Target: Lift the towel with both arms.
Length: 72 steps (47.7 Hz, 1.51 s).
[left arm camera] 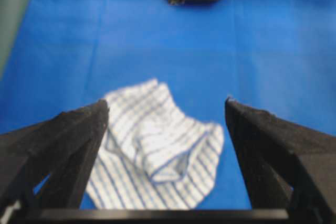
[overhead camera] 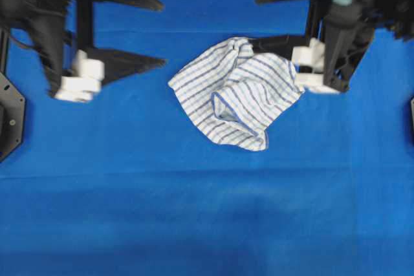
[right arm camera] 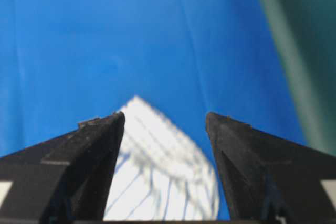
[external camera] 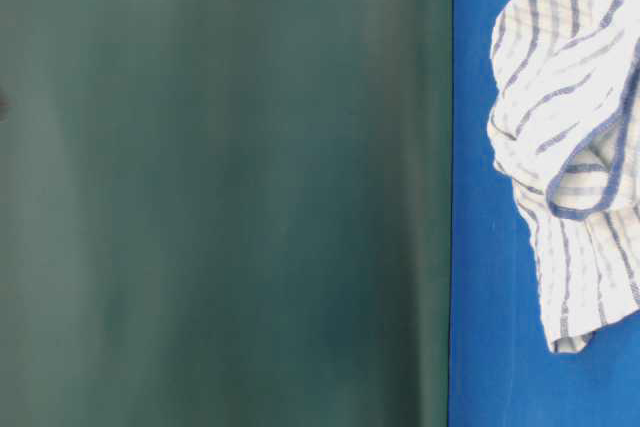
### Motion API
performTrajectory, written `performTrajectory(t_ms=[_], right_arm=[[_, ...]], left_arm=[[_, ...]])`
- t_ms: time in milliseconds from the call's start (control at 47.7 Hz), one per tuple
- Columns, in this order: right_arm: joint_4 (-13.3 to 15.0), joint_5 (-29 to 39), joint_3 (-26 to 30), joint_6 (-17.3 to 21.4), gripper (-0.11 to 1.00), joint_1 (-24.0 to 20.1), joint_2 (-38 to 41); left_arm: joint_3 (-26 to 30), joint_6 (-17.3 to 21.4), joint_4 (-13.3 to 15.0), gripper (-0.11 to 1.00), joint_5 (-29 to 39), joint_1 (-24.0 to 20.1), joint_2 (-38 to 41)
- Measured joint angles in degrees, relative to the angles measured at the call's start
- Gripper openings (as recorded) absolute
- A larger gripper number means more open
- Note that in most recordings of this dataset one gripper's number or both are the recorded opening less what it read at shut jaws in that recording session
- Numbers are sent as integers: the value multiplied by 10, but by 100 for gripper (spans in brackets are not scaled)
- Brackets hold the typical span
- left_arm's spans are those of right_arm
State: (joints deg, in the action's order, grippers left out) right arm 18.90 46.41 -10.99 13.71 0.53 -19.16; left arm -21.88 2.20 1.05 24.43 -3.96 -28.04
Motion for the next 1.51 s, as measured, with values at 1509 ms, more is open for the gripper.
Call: performTrajectory(t_ms=[1509], right_arm=[[-8, -330, -264, 207, 65, -46, 279]], left_arm=[[-195, -1, 1, 86, -339, 38, 396]])
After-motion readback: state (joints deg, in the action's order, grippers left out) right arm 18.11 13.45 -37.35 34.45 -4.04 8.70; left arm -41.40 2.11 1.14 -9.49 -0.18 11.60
